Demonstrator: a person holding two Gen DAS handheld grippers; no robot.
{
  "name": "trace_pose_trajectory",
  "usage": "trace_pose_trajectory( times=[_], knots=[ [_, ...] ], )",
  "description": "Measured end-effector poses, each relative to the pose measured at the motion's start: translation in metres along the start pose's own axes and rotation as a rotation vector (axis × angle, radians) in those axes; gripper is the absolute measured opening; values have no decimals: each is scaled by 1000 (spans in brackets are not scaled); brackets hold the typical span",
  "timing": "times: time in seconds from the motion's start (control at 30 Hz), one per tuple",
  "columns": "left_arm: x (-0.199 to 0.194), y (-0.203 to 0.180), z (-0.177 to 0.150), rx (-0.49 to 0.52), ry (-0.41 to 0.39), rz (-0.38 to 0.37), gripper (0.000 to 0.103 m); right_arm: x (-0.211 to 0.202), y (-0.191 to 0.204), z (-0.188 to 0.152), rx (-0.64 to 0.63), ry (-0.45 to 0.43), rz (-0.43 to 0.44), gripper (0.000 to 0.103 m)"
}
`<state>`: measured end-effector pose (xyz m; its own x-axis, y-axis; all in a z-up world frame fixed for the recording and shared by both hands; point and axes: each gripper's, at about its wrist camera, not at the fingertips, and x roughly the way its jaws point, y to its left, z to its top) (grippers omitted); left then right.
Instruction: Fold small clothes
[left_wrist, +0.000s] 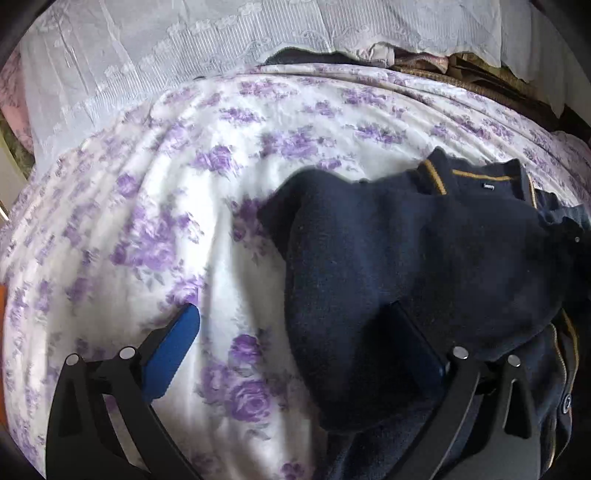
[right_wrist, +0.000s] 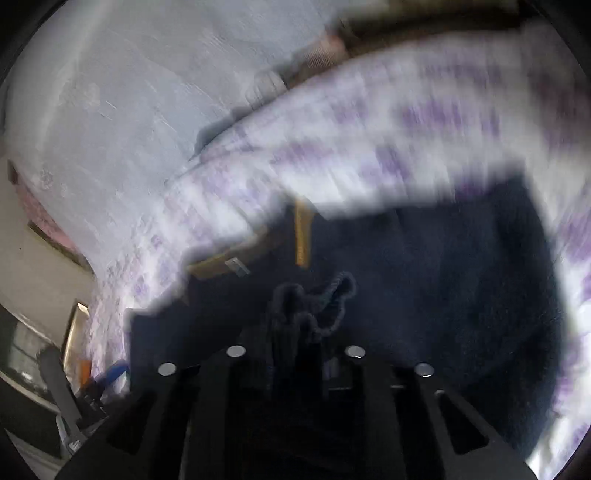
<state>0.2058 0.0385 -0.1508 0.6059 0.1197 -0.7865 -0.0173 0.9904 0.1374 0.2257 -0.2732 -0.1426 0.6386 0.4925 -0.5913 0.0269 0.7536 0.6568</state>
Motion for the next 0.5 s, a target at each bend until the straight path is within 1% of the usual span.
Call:
trace_pose_trajectory(
  times=[0.03, 0.07, 0.1, 0.13, 0.17, 0.2, 0.23, 0.27, 0.3, 0.33, 0.37, 0.4, 0.43, 0.47, 0.5],
  knots=[
    [-3, 2, 1, -9, 0, -6, 99, -8, 4, 4, 13, 5, -18, 20],
    [-7, 6, 1, -21, -8, -8, 99, -20, 7, 5, 16, -41, -38, 29],
    [-13, 10, 2, -40, -25, -5, 99, -37, 10, 6, 6, -130, -94, 36],
    [-21, 16, 5, -67, -60, -4, 99, -50, 15, 6, -17, -196, -156, 36],
    [-28, 21, 10, -94, -92, -14, 99, -64, 24, 7, -69, -270, -208, 36],
    [-34, 25, 14, -118, -115, -27, 99, -69, 30, 8, -108, -293, -205, 36],
    [-38, 26, 19, -137, -128, -45, 99, -69, 38, 7, -152, -281, -178, 36],
    [-37, 23, 22, -133, -124, -59, 99, -64, 42, 4, -178, -254, -157, 36],
    [-33, 20, 23, -120, -113, -64, 99, -57, 46, 2, -204, -221, -151, 36],
    [-21, 10, 21, -78, -71, -51, 99, -43, 50, -3, -239, -168, -167, 36],
    [-8, 1, 17, -34, -21, -17, 99, -19, 51, -11, -284, -60, -210, 49],
    [10, -8, 10, 14, 29, 17, 99, -2, 49, -18, -315, 18, -238, 55],
    [6, -8, 8, 0, -5, 21, 99, 0, 53, -26, -371, -20, -268, 55],
    [-2, -8, 9, 8, -9, 35, 99, -2, 62, -31, -418, -18, -329, 55],
    [-7, -8, 10, 15, -15, 38, 99, -5, 70, -34, -449, -5, -370, 57]
  ],
)
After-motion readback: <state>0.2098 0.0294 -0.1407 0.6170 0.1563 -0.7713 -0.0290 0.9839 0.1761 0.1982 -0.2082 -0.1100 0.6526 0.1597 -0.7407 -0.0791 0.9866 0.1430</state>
